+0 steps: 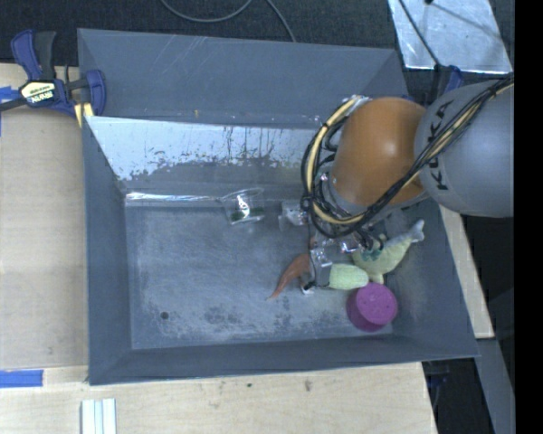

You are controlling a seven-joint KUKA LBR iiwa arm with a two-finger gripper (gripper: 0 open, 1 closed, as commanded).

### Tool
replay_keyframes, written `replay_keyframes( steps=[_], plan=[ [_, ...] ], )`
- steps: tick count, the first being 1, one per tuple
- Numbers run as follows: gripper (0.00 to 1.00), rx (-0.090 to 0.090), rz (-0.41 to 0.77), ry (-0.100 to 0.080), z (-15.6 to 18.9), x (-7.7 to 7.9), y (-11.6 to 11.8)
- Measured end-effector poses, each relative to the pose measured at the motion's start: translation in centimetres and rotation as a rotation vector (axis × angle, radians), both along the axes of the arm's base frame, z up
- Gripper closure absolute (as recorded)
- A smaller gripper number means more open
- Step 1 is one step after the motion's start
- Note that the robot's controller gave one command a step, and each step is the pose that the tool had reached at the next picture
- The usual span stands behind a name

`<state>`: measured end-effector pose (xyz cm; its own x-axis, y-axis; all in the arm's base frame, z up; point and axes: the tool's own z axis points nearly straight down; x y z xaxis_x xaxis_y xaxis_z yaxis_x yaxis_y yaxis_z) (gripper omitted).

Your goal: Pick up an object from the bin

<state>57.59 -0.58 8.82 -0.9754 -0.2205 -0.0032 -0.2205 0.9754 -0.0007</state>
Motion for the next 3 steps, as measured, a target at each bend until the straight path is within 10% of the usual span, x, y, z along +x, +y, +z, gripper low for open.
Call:
replay_keyframes(
  steps=[1, 3],
  plan=[
    [1.0, 0.002, -0.103, 0.0, -1.49, -0.54, -0.64],
    [1.0, 0.002, -0.103, 0.0, -1.03, -0.64, -0.64]
  ],
)
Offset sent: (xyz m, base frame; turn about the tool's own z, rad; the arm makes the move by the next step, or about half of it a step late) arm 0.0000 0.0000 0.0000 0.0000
